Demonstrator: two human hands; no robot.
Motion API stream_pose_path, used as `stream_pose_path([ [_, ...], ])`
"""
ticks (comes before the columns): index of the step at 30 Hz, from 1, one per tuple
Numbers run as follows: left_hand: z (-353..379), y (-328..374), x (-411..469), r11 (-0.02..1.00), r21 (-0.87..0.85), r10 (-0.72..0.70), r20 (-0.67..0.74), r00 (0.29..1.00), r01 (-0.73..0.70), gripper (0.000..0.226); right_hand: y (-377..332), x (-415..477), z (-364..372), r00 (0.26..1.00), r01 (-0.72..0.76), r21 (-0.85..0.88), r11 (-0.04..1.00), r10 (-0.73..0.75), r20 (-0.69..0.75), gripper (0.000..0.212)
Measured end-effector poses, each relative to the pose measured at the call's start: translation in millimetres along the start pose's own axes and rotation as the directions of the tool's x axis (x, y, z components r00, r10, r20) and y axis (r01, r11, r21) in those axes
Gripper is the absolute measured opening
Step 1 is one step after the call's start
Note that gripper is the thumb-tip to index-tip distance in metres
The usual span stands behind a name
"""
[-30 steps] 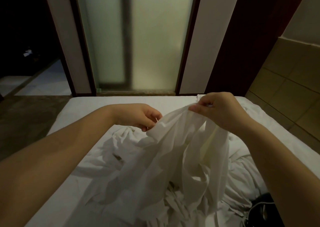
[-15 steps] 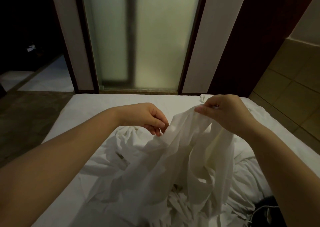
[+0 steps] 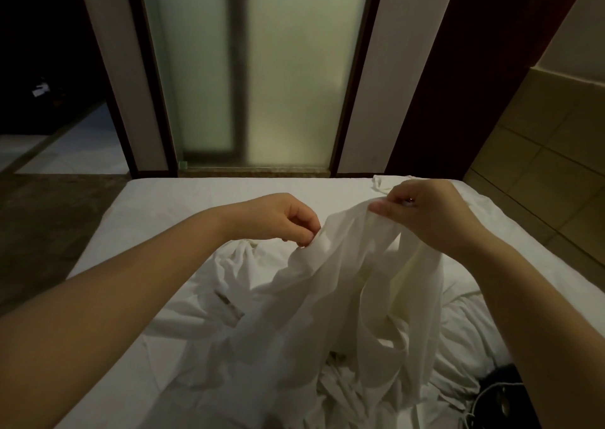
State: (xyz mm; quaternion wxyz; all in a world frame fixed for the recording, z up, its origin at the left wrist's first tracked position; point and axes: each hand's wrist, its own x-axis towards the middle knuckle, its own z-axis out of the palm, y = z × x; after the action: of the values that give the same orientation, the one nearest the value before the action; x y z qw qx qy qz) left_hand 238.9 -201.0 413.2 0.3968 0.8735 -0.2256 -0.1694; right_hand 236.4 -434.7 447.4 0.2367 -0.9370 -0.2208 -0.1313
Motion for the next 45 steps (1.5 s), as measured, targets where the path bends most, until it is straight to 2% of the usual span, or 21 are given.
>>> stream_pose_path([
  [7, -11.6, 1.9, -5.9, 0.987, -0.156, 0.009, -0.091, 0.996, -0.023, 0.019, 0.1, 2.3, -0.9, 1.000, -0.018, 0.002, 1.000, 0.018, 0.005, 0.034],
  [12, -4.6, 5.0, -2.0, 0.999, -0.047, -0.015, -0.070, 0.997, 0.012, 0.020, -1.0, 2.1, -0.7, 1.000, -0.021, 0.008, 1.000, 0.021, 0.021, 0.029],
  [17, 0.7, 3.9, -1.8, 0.993, -0.114, -0.034, -0.125, 0.992, 0.020, 0.019, 0.5, 0.7, -0.9, 1.000, -0.018, 0.005, 1.000, 0.018, 0.022, 0.028],
  [26, 3.4, -1.5, 5.0, 0.998, -0.061, 0.013, -0.160, 0.987, -0.023, 0.017, 0.4, -1.3, 0.4, 0.999, -0.023, 0.001, 1.000, 0.023, 0.025, 0.027],
  [29, 6.6, -10.2, 7.5, 0.998, -0.058, -0.005, -0.111, 0.994, -0.002, 0.017, -1.0, -3.6, 0.2, 0.999, -0.023, 0.018, 1.000, 0.022, 0.029, 0.026],
  [33, 8.1, -16.9, 13.6, 0.995, -0.094, -0.017, 0.074, 0.997, 0.024, 0.020, -1.6, -3.9, 1.1, 0.999, -0.026, 0.018, 1.000, 0.025, 0.027, 0.026],
  [36, 6.1, -20.6, 21.5, 0.999, -0.036, -0.030, 0.151, 0.988, 0.036, 0.014, 1.3, -3.6, -0.4, 0.999, -0.047, 0.026, 0.999, 0.046, 0.015, 0.027],
  [40, 3.7, -35.0, 28.9, 0.996, 0.074, -0.069, 0.187, 0.980, 0.056, 0.013, 2.8, -7.3, -1.7, 0.997, -0.070, 0.030, 0.997, 0.069, 0.023, 0.025],
  [42, 1.9, -38.9, 32.2, 0.992, 0.119, -0.059, 0.150, 0.987, 0.041, 0.010, 3.2, -11.4, -2.6, 0.997, -0.076, 0.022, 0.997, 0.076, 0.027, 0.023],
  [45, -16.3, -34.1, 37.5, 0.988, 0.154, 0.017, -0.112, 0.994, 0.000, 0.019, 6.4, -14.5, -4.7, 0.995, -0.097, 0.010, 0.995, 0.097, 0.020, 0.023],
])
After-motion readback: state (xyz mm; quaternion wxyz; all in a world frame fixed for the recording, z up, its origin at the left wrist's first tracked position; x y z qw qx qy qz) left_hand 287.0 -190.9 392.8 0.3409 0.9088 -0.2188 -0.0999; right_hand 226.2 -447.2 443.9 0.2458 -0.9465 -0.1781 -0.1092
